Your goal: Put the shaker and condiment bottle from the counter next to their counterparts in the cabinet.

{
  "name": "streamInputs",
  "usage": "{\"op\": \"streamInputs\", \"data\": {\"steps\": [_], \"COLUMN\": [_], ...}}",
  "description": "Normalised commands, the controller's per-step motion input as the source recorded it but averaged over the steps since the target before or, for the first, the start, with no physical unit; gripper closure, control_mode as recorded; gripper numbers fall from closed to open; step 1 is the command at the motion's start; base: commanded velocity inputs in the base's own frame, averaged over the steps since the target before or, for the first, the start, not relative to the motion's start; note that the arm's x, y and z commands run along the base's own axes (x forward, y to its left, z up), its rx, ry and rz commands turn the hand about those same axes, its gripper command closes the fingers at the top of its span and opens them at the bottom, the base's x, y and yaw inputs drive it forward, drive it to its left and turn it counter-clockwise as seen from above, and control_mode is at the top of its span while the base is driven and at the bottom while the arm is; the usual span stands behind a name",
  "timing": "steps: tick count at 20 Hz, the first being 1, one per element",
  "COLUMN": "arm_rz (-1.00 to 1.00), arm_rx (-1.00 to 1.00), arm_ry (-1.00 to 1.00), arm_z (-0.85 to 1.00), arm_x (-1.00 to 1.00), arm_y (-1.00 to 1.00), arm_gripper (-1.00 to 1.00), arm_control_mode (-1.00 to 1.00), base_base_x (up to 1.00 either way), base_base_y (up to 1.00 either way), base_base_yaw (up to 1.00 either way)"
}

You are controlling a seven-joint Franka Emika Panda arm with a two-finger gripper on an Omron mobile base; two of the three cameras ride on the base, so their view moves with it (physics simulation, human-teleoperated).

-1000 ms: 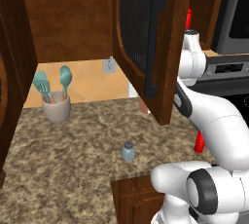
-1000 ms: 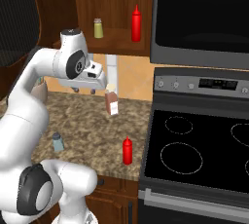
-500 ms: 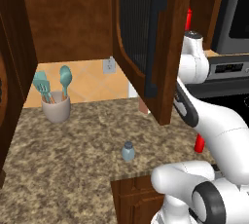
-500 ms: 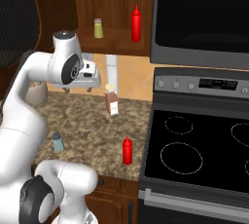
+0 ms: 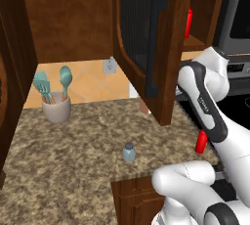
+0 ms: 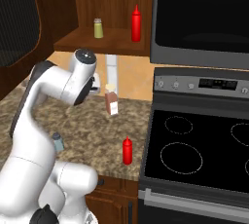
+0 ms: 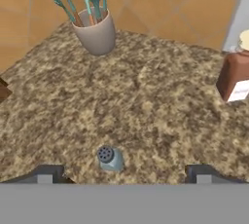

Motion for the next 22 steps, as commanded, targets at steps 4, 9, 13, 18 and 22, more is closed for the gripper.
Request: {"op": "streamInputs", "data": {"steps": [4, 9, 13, 18, 22], "arm_rz": [0.21, 0.2, 0.17, 0.27, 0.28], "arm_rx": [0.12, 0.12, 0.13, 0.18, 0.1], "arm_ry": [-0.07, -0.06, -0.12, -0.24, -0.36], "arm_z": [-0.04, -0.08, -0.21, -0.44, -0.49], "arm_x": [0.0, 0.0, -0.06, -0.18, -0.36], "arm_y": [0.6, 0.36, 0.0, 0.02, 0.06], "arm_gripper": [-1.0, -1.0, -1.0, -1.0, -1.0], "arm_control_mode": [-1.0, -1.0, -1.0, -1.0, -1.0], "base_base_x": [0.0, 0.0, 0.0, 0.0, 0.0], "base_base_y": [0.0, 0.0, 0.0, 0.0, 0.0], "base_base_yaw": [0.0, 0.0, 0.0, 0.0, 0.0]}}
